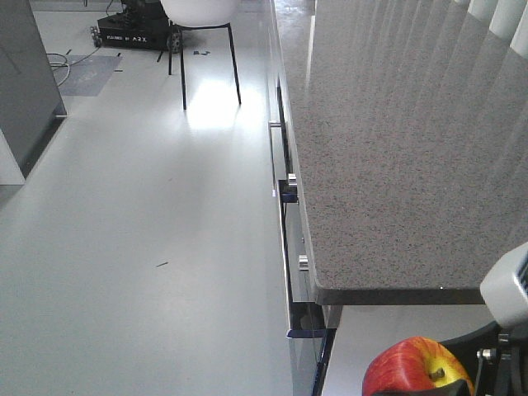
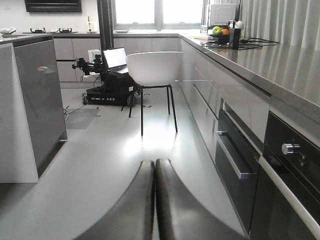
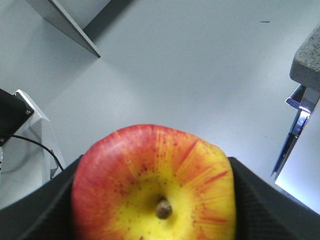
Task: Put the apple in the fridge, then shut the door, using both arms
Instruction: 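Drive the base backward away from the counter holding the apple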
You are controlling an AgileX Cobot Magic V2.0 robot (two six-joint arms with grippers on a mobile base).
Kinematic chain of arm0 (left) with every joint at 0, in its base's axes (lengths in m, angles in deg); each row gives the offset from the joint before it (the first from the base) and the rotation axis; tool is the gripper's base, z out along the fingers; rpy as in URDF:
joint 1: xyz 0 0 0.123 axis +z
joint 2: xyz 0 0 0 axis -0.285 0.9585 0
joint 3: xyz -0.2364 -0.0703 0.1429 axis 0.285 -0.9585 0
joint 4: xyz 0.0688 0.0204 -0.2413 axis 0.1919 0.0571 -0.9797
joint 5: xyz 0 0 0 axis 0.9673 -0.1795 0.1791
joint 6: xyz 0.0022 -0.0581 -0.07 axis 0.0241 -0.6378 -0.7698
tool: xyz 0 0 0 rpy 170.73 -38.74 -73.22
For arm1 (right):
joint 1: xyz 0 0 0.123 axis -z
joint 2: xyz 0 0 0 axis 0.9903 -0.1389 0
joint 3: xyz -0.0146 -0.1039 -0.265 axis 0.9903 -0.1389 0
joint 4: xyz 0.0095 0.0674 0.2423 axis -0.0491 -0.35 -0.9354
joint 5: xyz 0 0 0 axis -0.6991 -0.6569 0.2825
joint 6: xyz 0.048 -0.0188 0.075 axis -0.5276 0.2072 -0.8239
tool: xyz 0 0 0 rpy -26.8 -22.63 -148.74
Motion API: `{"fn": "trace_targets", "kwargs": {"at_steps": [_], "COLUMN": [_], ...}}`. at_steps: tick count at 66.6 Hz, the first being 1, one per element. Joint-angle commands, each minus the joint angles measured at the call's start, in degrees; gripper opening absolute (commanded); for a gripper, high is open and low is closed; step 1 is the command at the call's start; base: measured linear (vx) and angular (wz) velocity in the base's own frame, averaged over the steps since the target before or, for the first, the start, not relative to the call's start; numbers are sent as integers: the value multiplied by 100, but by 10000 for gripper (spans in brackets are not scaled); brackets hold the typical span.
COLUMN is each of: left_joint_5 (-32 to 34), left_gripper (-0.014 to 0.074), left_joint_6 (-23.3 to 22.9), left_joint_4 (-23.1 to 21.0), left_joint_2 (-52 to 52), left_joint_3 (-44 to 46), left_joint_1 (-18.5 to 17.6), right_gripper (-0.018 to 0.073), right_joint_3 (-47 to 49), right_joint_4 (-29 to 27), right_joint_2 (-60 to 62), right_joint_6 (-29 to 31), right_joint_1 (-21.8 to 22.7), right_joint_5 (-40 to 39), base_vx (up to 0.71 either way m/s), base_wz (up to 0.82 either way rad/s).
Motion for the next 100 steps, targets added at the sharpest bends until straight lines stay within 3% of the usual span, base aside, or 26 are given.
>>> {"fn": "trace_targets", "kwargs": {"at_steps": [1, 100], "left_joint_5": [400, 400], "left_gripper": [-6, -6], "left_joint_6": [-28, -28], "left_joint_4": [0, 0], "left_joint_2": [-81, -81], "left_joint_3": [-66, -66], "left_joint_1": [22, 22], "right_gripper": [335, 335], "right_joint_3": [162, 162], "right_joint_4": [-225, -225], "right_joint_2": [32, 32], "right_joint_6": [38, 38], "right_joint_1": [-10, -10], "right_joint_5": [-295, -273], "base_vx": [0, -2], "base_wz": [0, 18]}}
